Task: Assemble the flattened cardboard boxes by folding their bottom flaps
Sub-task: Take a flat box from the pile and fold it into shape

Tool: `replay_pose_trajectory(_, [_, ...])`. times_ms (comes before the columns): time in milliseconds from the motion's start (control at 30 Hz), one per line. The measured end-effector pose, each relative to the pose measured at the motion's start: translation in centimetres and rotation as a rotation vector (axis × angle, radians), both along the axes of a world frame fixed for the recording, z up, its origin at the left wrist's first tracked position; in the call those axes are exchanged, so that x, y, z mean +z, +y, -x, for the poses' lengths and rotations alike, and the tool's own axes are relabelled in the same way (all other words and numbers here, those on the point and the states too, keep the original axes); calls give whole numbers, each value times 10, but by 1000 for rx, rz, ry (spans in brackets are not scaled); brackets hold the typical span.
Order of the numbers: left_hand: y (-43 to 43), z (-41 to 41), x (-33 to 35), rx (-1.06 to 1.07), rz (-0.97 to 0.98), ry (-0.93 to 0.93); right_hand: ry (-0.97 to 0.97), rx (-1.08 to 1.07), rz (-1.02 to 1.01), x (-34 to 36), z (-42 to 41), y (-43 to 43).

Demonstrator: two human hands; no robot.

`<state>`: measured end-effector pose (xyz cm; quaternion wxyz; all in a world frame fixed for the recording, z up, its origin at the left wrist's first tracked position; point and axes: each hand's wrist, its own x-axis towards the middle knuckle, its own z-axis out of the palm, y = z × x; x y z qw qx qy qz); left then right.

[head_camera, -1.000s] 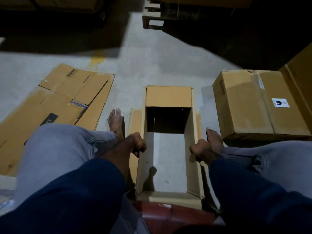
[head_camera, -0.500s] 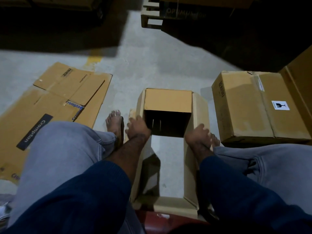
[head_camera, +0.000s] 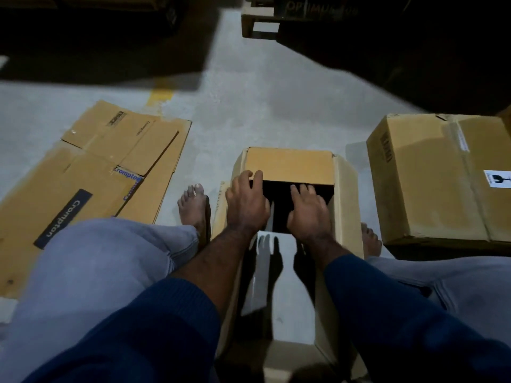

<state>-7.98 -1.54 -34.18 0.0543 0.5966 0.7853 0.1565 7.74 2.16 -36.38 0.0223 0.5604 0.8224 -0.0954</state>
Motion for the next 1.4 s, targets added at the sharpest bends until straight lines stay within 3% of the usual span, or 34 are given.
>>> replay_pose_trajectory(100, [9,8,1,-12,-130,38,140,14,-265,7,10,8])
replay_pose_trajectory(167, [25,13,3,-59,-196,64,168,24,-314,21,17,28])
replay_pose_trajectory(467, [132,51,-1,-345,142,244,-175,213,-120,22,12,156])
replay_pose_trajectory(800, [174,54,-32,-411,74,90,-52,336,-70,3,2,193])
replay_pose_trajectory(1167, [182,36,-30,-252,166,-19,-38,161,50,12,22,189])
replay_pose_trajectory(1400, [180,44,-34,-307,133,-1,60,174,69,12,5,191])
